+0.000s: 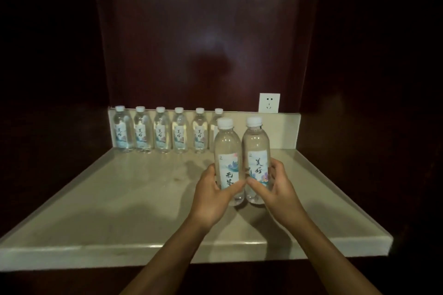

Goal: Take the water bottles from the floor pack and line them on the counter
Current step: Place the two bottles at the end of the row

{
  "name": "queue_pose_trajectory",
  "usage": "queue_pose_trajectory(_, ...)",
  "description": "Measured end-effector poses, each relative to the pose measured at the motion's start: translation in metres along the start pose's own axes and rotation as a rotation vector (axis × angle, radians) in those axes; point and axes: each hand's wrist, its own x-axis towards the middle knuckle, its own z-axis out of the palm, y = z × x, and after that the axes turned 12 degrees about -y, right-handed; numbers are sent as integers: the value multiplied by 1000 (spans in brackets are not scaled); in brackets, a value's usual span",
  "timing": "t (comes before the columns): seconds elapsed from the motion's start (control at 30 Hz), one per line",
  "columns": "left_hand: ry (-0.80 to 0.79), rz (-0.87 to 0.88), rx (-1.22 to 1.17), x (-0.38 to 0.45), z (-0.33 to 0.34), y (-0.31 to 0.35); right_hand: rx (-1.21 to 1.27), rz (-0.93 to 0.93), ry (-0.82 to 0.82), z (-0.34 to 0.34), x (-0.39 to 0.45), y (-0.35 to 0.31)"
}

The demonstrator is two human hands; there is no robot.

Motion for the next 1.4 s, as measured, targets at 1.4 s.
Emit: queue_pose_trajectory(1.4,302,-366,818,252,53,-108,-767,150,-15,-91,224,188)
